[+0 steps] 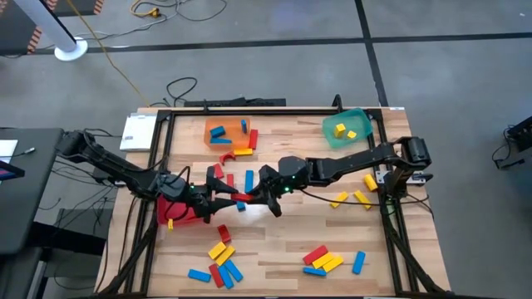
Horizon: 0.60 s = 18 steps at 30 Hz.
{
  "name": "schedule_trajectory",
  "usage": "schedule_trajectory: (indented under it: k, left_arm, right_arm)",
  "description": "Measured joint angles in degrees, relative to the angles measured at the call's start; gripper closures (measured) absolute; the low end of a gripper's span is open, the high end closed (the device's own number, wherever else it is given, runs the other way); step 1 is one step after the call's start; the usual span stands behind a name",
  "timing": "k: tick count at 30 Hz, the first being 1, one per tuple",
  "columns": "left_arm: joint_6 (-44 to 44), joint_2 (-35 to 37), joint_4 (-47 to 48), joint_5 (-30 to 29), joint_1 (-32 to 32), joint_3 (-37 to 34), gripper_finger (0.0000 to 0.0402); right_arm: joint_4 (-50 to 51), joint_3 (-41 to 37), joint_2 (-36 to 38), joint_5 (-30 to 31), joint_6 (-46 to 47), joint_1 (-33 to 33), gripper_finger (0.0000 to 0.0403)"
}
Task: Sort blocks
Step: Put the red block into the red bin
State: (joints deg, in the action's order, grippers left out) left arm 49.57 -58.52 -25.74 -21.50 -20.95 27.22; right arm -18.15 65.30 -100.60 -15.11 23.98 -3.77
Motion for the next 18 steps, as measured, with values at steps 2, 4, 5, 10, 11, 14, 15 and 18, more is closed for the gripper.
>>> schedule_trajectory:
  k: [2,4,5,10,11,14,15,18]
  left_arm:
    - [-0.4,0.0,0.0,0.0,0.0,0.0,0.023]
    - [-0.8,0.0,0.0,0.0,0.0,0.0,0.0246]
    - [-0.8,0.0,0.0,0.0,0.0,0.0,0.0254]
    - [-0.8,0.0,0.6,0.0,0.0,0.0,0.0289]
    - [-0.8,0.0,0.9,-0.1,0.0,0.0,0.0295]
    - [-0.8,0.0,1.3,0.0,0.0,0.0,0.0309]
    - [-0.8,0.0,1.6,0.1,0.0,0.0,0.0311]
    - [-0.8,0.0,2.0,0.2,0.0,0.0,0.0313]
  right_arm:
    - [0.0,0.0,0.0,0.0,0.0,0.0,0.0305]
    - [0.0,0.0,0.0,0.0,0.0,0.0,0.0305]
    - [0.0,0.0,0.0,0.0,0.0,0.0,0.0305]
    - [0.0,0.0,0.0,0.0,0.0,0.0,0.0305]
    - [0.0,0.0,0.0,0.0,0.0,0.0,0.0305]
    - [0.1,0.0,0.0,0.0,0.0,0.0,0.0305]
    - [0.1,0.0,0.0,0.0,0.0,0.0,0.0305]
    - [0.2,0.0,0.0,0.0,0.0,0.0,0.0305]
